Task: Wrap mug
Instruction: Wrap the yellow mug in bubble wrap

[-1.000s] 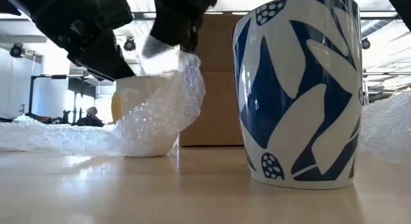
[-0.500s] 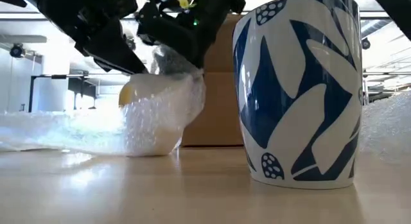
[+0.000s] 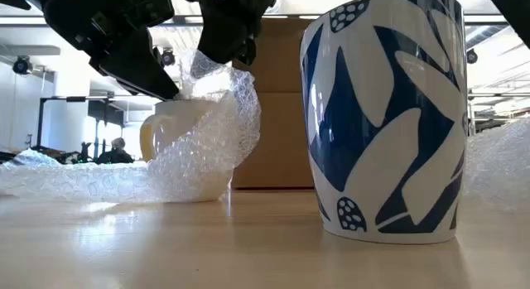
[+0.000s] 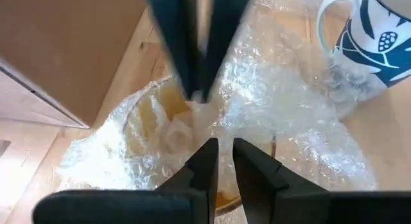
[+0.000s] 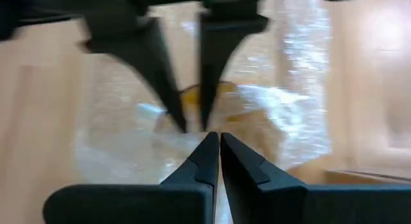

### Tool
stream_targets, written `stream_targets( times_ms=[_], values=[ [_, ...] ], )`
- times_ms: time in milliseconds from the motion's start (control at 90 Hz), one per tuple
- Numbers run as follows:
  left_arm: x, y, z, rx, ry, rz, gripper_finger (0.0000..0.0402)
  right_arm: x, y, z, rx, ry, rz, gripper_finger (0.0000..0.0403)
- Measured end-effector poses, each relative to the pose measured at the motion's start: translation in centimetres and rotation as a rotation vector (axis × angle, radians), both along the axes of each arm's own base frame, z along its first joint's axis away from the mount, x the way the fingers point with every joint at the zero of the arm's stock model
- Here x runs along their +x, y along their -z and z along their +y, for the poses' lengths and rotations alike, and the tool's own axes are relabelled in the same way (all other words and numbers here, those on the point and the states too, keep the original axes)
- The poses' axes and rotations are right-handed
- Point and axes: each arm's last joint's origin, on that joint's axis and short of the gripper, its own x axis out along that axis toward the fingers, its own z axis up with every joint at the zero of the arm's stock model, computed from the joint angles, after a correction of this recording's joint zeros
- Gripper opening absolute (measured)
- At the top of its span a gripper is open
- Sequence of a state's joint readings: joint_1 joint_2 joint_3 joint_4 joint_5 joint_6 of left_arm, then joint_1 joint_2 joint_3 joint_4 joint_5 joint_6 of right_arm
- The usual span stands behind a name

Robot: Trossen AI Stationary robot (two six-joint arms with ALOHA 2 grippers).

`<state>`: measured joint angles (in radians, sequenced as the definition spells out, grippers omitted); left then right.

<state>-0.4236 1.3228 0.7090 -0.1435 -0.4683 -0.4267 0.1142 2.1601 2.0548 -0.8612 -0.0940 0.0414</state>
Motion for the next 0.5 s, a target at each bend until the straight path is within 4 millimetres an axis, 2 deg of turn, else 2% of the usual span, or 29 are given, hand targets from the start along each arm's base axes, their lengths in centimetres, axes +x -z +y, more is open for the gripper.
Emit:
stream_targets(
  times_ms=[89,244,500],
  values=[
    [0.0,0.0,0.0,0.002,-0.001,0.004,0.0036,0.0,0.4,0.8,0.072,-0.05,0.01,0.0002],
    [-0.2,0.2,0.1,0.011,-0.001,0.017,0.0036,0.7,4.1,0.5,-0.078,0.038,0.085,0.0002],
    [-0.6,-0.9,0.2,-0.011,0.009,-0.004,0.0036,1.7,7.5,0.1,-0.091,0.046,0.117,0.0002]
  ],
)
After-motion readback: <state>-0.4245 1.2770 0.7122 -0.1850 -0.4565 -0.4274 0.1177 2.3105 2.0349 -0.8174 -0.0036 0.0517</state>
